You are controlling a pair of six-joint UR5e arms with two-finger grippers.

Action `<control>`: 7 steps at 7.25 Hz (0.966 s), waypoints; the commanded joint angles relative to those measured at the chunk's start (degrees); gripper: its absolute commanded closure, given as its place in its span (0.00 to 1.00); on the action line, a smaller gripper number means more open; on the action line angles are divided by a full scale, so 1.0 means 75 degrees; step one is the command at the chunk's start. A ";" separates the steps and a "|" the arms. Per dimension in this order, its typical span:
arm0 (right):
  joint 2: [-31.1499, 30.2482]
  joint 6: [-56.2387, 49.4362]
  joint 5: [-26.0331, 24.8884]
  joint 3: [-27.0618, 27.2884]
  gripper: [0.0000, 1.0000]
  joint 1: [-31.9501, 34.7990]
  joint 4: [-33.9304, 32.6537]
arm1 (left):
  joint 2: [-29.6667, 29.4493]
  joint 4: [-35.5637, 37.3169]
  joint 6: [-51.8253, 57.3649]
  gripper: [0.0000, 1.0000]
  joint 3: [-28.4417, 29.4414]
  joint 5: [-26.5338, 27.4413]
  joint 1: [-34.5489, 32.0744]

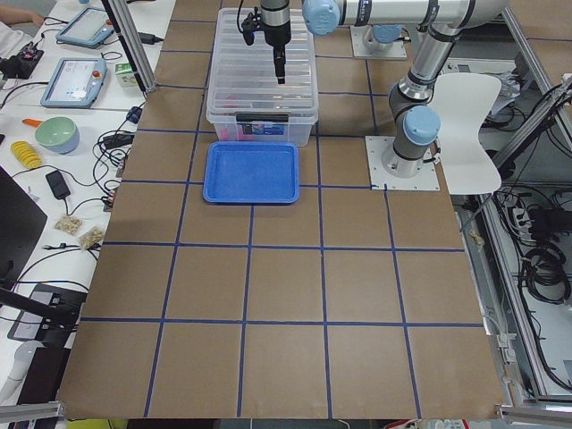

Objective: Place red block in blue tray from box

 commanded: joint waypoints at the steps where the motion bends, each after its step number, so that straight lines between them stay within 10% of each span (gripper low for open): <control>1: 0.0176 -0.0005 0.0077 0.0047 0.00 0.0038 -0.0201 | -0.0001 0.0012 0.0000 0.00 0.0007 0.0000 -0.0008; 7: 0.0446 -0.0098 -0.0482 -0.0012 0.00 -0.0079 -0.0881 | -0.0060 0.0012 0.0012 0.00 -0.0004 0.0000 0.0004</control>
